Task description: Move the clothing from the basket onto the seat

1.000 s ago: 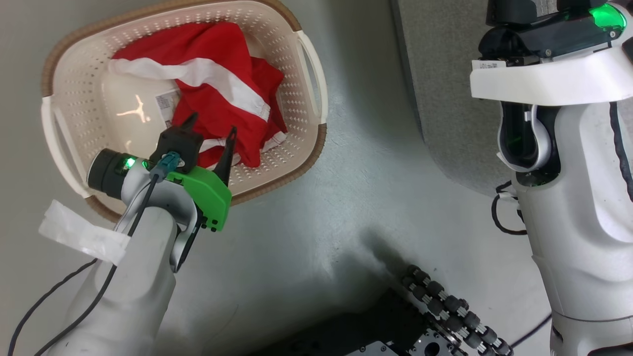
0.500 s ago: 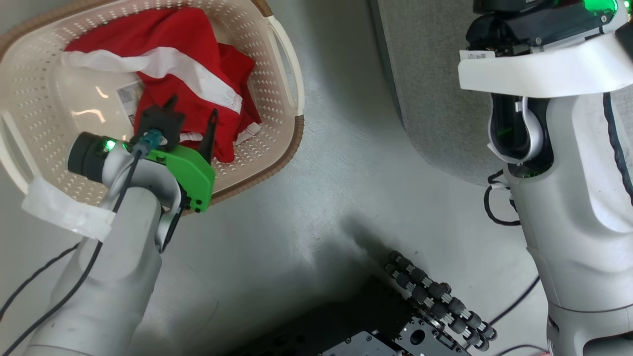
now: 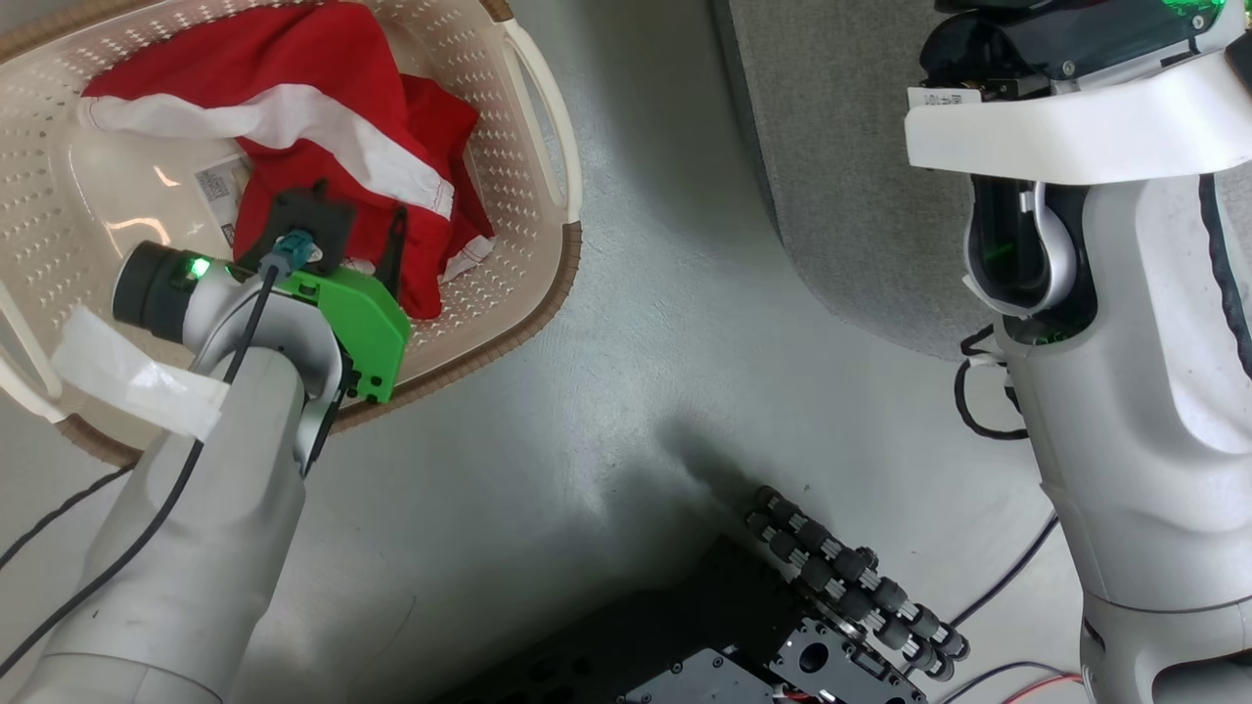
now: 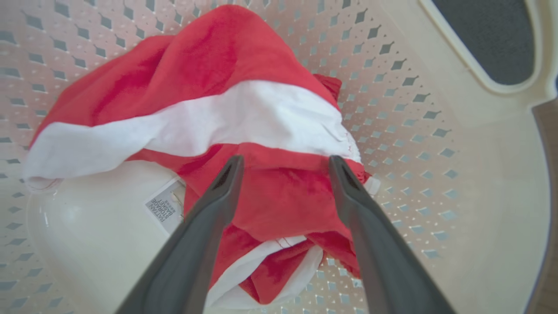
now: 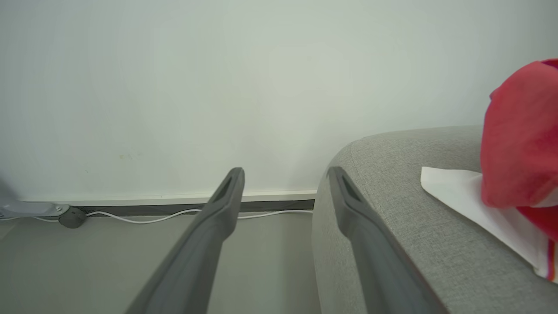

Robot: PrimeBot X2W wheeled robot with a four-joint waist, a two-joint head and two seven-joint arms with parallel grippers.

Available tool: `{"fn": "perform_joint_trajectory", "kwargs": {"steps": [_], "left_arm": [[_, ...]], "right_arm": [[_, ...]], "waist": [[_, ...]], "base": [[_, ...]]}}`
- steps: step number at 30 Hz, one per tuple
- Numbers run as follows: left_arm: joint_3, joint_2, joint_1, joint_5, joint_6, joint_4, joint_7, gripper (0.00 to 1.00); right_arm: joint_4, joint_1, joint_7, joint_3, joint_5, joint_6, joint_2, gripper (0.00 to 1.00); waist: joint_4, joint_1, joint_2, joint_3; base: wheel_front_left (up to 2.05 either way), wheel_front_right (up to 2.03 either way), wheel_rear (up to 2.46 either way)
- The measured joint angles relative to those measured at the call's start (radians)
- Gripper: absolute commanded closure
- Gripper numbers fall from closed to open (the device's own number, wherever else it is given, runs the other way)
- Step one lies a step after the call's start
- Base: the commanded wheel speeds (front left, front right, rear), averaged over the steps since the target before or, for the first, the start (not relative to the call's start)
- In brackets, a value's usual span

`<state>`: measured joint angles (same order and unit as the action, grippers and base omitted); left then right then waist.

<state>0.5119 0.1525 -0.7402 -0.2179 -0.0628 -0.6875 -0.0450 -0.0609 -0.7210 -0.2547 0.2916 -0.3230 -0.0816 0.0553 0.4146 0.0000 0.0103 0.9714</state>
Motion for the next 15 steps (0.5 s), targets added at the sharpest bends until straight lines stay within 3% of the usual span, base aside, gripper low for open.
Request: {"fn": "perform_joint_trajectory", "kwargs": {"steps": [15], "left_arm": [[0.034, -0.025, -0.060, 0.012, -0.009, -0.064, 0.002, 0.00]], "right_arm": [[-0.003, 0.000, 0.000, 0.021, -0.039, -0.013, -0.001, 0.00]], "waist": [[0.011, 0.0000, 0.0000, -0.005]], "base": [[0.00, 0.00, 0.00]]}}
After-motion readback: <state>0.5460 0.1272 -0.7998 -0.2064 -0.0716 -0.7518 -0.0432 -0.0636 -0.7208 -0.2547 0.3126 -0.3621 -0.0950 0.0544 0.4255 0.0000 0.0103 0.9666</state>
